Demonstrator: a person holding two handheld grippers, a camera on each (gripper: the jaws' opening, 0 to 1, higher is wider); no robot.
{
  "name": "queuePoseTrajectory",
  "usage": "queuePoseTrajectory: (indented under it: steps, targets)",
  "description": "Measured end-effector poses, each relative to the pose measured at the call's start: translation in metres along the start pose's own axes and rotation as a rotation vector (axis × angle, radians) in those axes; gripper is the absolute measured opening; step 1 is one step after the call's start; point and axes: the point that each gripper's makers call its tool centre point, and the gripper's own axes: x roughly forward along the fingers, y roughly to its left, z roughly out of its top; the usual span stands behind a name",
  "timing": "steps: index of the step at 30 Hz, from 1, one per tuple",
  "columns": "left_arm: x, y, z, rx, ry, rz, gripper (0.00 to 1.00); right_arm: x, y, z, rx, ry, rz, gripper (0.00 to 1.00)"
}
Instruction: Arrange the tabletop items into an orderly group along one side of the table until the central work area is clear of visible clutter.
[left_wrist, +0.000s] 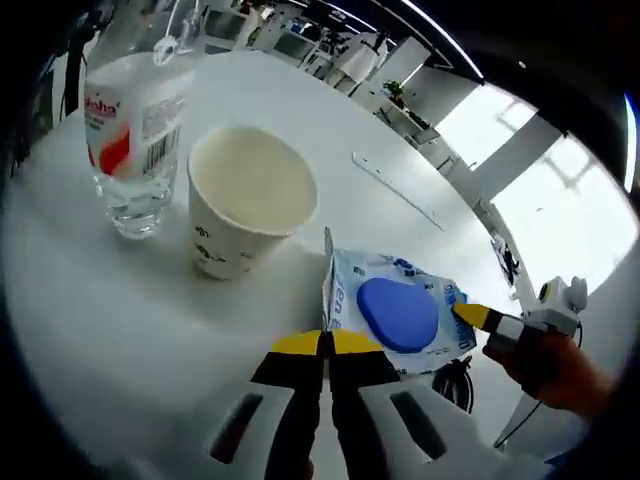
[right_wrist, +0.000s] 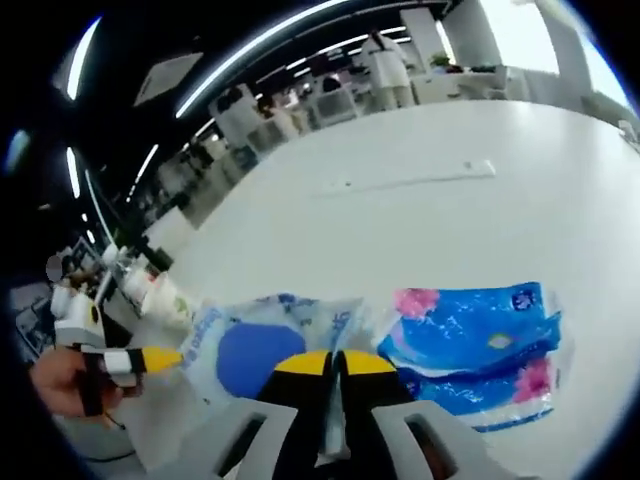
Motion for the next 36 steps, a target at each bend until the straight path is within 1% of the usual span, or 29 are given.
queuePoseTrajectory:
  steps: [1, 4, 7, 10, 13, 17, 24, 26, 30, 32, 33, 36]
  targets:
    - [0.002, 0.003, 0.003, -0.012, -0.011, 0.003, 0.00, 0.001, 0.002, 0.000, -0.005, 0.000, 0.001, 0.01]
    - [0.005, 0.009, 0.006, -0.022, -0.019, 0.015, 0.00, 0.008, 0.003, 0.000, -0.010, 0.009, 0.009, 0.01]
    - [0.007, 0.016, 0.009, -0.067, -0.032, 0.025, 0.00, 0.013, 0.005, -0.001, -0.013, 0.020, 0.014, 0.01]
    - [0.007, 0.018, 0.009, -0.085, -0.037, 0.027, 0.00, 0.017, 0.005, -0.002, -0.018, 0.026, 0.017, 0.01]
    - [0.007, 0.019, 0.007, -0.081, -0.037, 0.035, 0.00, 0.021, 0.004, -0.005, -0.022, 0.038, 0.016, 0.01]
    - [0.009, 0.025, 0.006, -0.108, -0.040, 0.047, 0.00, 0.023, 0.004, -0.006, -0.024, 0.048, 0.016, 0.01]
    - [0.009, 0.025, 0.011, -0.126, -0.054, 0.052, 0.00, 0.027, 0.006, -0.003, -0.036, 0.047, 0.013, 0.02]
    - [0.010, 0.026, 0.012, -0.147, -0.058, 0.052, 0.00, 0.026, 0.006, -0.003, -0.030, 0.052, 0.009, 0.03]
    - [0.007, 0.030, 0.011, -0.149, -0.057, 0.068, 0.00, 0.023, 0.009, -0.002, -0.034, 0.049, 0.015, 0.04]
    - [0.003, 0.030, 0.012, -0.163, -0.063, 0.062, 0.00, 0.021, 0.006, -0.001, -0.037, 0.040, 0.012, 0.04]
    - [0.001, 0.029, 0.012, -0.174, -0.065, 0.055, 0.00, 0.019, 0.006, 0.000, -0.025, 0.036, 0.016, 0.04]
    - [-0.003, 0.030, 0.012, -0.162, -0.067, 0.057, 0.01, 0.015, 0.005, 0.001, -0.029, 0.032, 0.012, 0.04]
